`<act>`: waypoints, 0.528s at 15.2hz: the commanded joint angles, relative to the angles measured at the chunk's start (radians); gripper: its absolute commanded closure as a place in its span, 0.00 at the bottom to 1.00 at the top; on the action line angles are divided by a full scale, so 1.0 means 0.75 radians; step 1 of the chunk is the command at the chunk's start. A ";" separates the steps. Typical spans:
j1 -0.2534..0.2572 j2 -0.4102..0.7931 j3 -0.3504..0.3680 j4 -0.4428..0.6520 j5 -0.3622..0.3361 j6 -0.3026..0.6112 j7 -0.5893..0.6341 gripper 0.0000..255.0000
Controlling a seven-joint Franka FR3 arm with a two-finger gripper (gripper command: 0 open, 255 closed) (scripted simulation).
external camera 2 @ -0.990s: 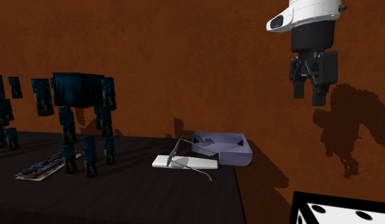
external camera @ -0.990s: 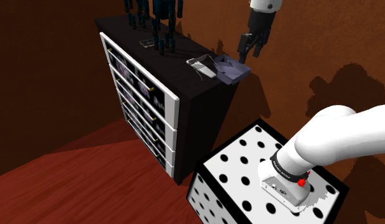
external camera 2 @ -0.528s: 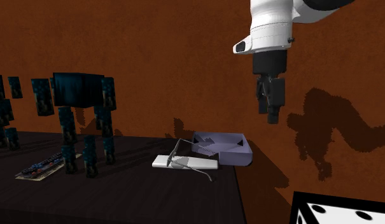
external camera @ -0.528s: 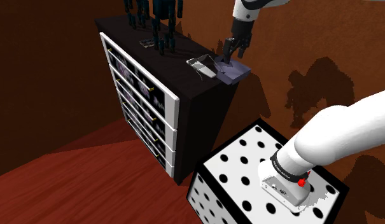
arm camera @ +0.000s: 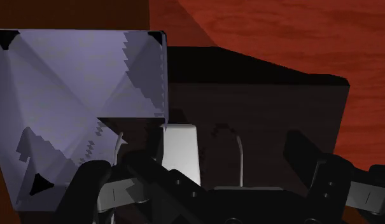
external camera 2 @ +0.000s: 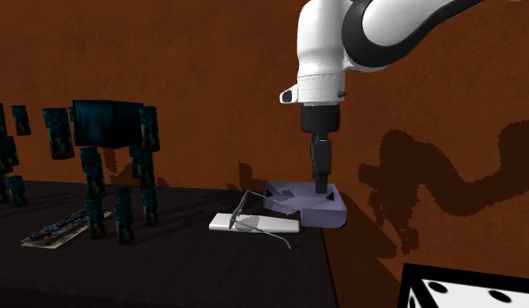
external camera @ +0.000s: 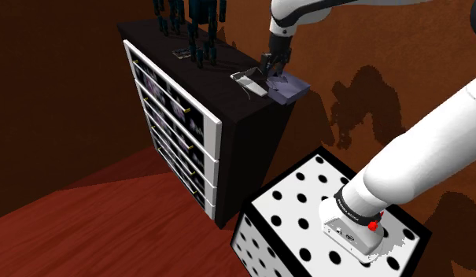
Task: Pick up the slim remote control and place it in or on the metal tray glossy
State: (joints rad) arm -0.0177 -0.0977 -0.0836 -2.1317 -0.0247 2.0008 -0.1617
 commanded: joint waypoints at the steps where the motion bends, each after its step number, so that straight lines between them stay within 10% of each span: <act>1: -0.002 0.104 -0.005 0.076 0.014 0.037 -0.017 0.00; 8: -0.025 0.453 -0.015 0.361 0.072 0.129 -0.085 0.00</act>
State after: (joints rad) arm -0.0334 0.2022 -0.0946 -1.8953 0.0222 2.0890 -0.2174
